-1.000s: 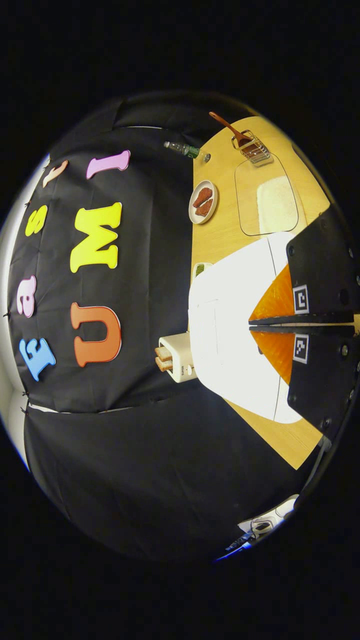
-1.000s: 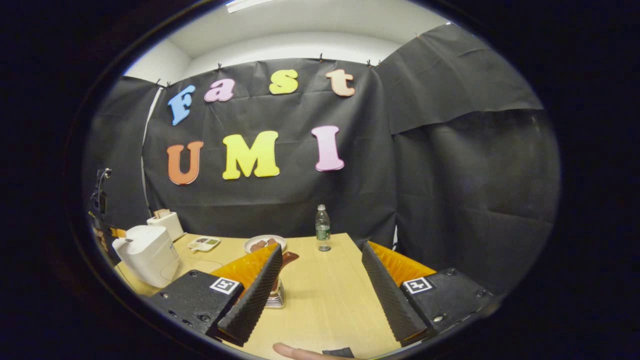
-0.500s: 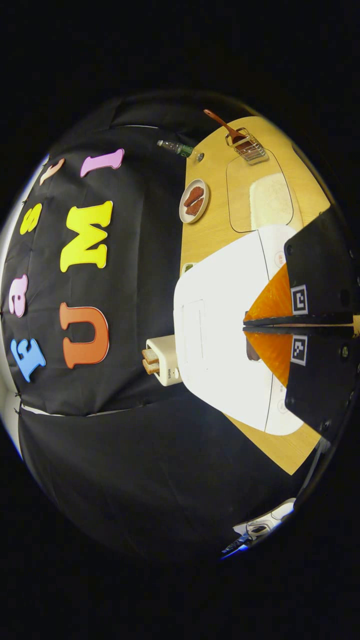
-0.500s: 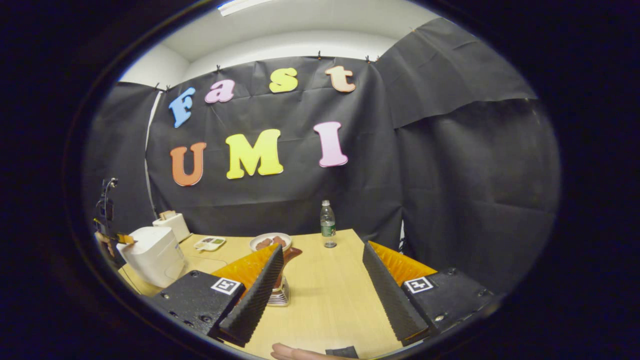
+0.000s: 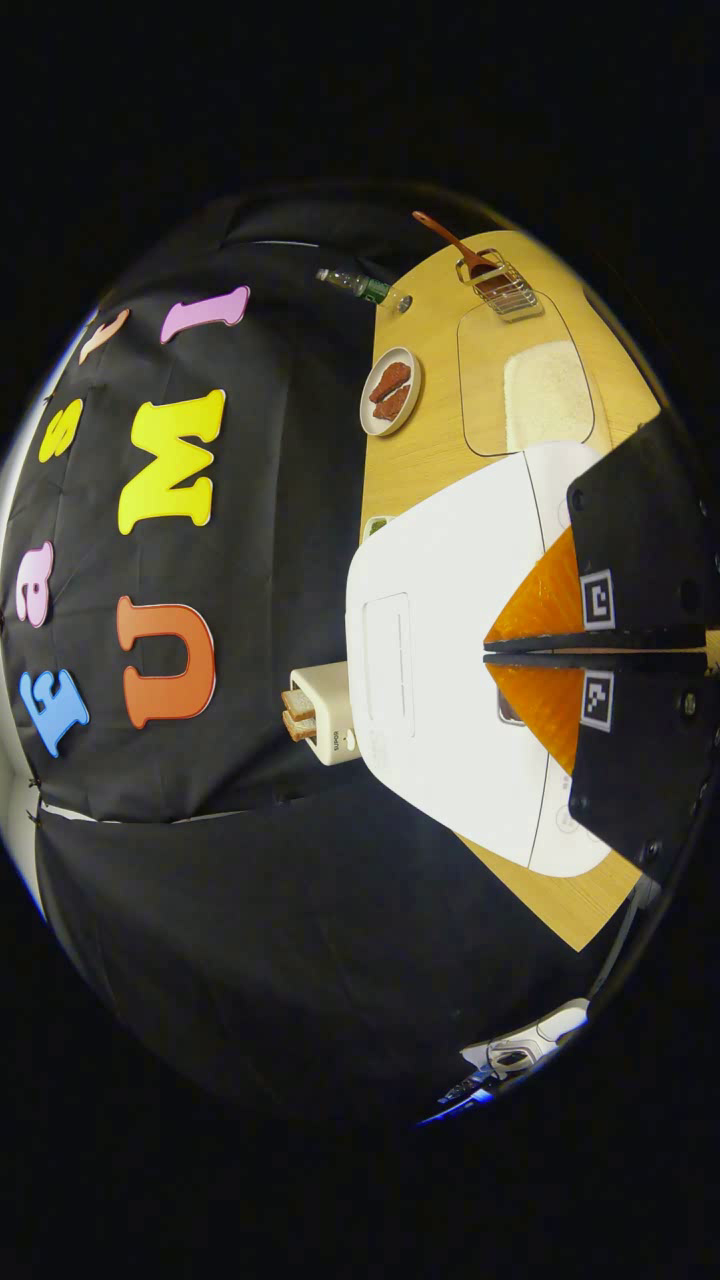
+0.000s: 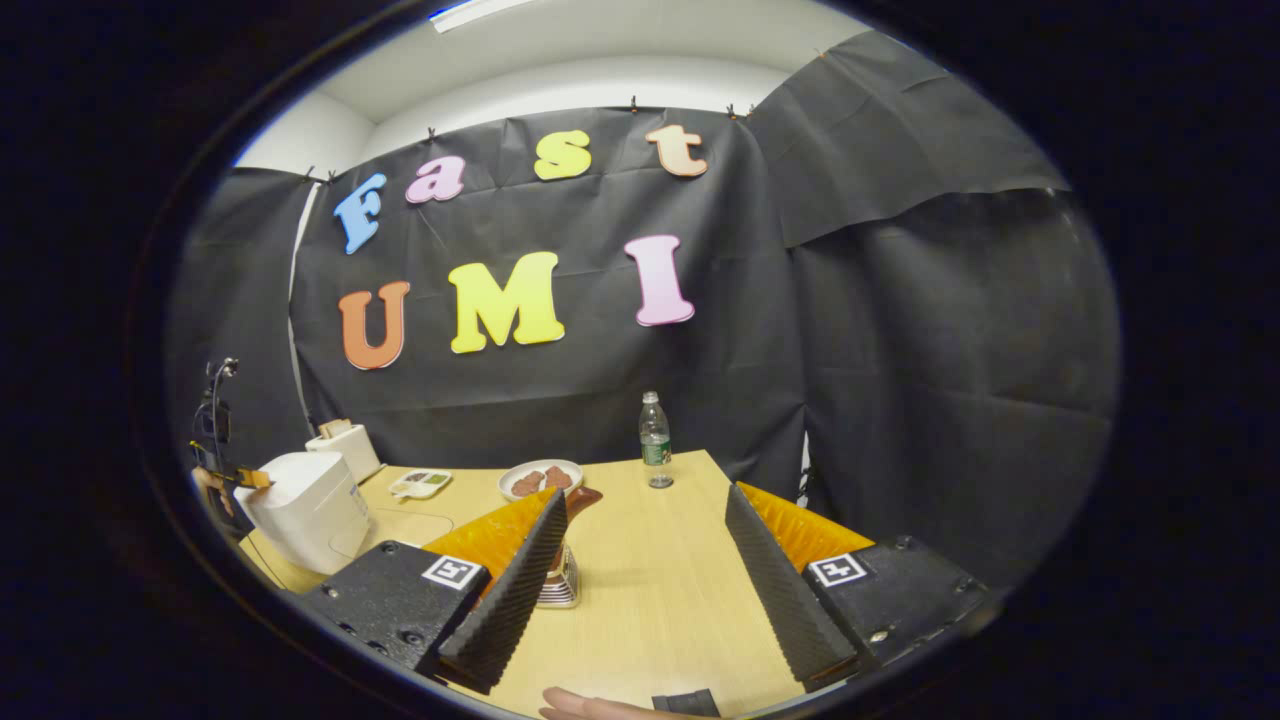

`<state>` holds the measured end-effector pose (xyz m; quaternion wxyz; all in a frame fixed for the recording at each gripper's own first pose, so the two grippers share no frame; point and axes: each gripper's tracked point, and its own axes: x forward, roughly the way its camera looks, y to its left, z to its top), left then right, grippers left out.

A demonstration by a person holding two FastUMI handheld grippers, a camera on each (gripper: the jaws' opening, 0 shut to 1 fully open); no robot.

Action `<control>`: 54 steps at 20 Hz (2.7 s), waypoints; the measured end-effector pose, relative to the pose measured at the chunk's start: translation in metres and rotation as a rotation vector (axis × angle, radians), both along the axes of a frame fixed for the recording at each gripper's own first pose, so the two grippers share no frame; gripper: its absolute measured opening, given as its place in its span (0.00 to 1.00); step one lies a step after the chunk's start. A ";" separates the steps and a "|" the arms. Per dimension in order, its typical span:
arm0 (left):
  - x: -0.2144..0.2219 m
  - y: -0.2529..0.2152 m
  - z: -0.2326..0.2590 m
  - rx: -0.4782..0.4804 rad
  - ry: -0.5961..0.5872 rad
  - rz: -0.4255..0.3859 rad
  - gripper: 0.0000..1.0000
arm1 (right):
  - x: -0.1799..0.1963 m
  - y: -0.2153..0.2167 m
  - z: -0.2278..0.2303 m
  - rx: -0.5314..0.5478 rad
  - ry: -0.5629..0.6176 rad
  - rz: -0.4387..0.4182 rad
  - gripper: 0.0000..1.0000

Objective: Close the left gripper, press the button to open the rice cooker; take a wooden spoon from the chopstick holder with the right hand, scoop a spoonful of rice and pour it into the rice cooker, then put the wooden spoon back into the chopstick holder.

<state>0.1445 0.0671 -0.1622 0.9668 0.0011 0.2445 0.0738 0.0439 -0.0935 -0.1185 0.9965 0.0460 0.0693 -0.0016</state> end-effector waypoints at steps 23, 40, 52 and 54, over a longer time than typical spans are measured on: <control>-0.151 -0.003 0.115 -0.005 -0.441 -0.049 0.93 | 0.040 0.072 -0.074 -0.022 0.103 0.070 1.00; -0.258 -0.064 0.100 0.020 -0.503 -0.224 0.95 | 0.179 0.117 -0.141 0.224 0.074 0.048 1.00; -0.286 -0.065 0.100 -0.056 -0.541 -0.310 0.94 | 0.186 0.137 -0.097 0.121 0.043 0.032 0.16; -0.284 -0.060 0.098 -0.057 -0.542 -0.302 0.94 | 0.178 0.145 -0.079 0.106 0.019 0.045 0.16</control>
